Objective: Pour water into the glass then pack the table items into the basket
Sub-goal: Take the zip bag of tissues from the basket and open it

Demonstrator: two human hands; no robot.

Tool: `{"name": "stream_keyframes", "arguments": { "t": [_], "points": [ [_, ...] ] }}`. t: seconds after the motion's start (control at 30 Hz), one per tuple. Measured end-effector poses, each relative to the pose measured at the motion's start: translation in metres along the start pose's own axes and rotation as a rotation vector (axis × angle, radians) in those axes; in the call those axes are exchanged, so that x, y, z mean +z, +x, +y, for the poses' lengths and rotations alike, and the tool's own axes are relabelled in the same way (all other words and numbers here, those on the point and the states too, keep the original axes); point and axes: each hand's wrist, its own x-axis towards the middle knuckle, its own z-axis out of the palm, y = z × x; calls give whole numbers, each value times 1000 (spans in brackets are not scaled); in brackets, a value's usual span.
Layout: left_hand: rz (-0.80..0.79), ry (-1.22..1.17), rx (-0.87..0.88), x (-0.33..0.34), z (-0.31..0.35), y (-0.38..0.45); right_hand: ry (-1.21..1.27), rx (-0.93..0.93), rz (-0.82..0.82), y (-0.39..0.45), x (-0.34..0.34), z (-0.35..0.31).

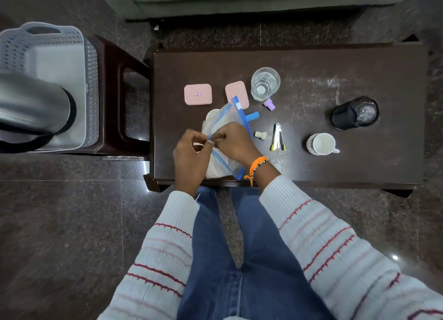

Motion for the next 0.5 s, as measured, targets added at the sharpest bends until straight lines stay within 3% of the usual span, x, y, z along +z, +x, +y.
{"name": "stream_keyframes", "arguments": {
  "t": [0.17, 0.3, 0.5],
  "points": [
    [28, 76, 45, 0, 3, 7, 240, -146, 206, -23, -19, 10],
    [0, 152, 46, 0, 4, 15, 589, -158, 60, -37, -49, 16],
    [-16, 115, 73, 5, 15, 19, 684, -213, 70, -48, -71, 21]
  ]
}}
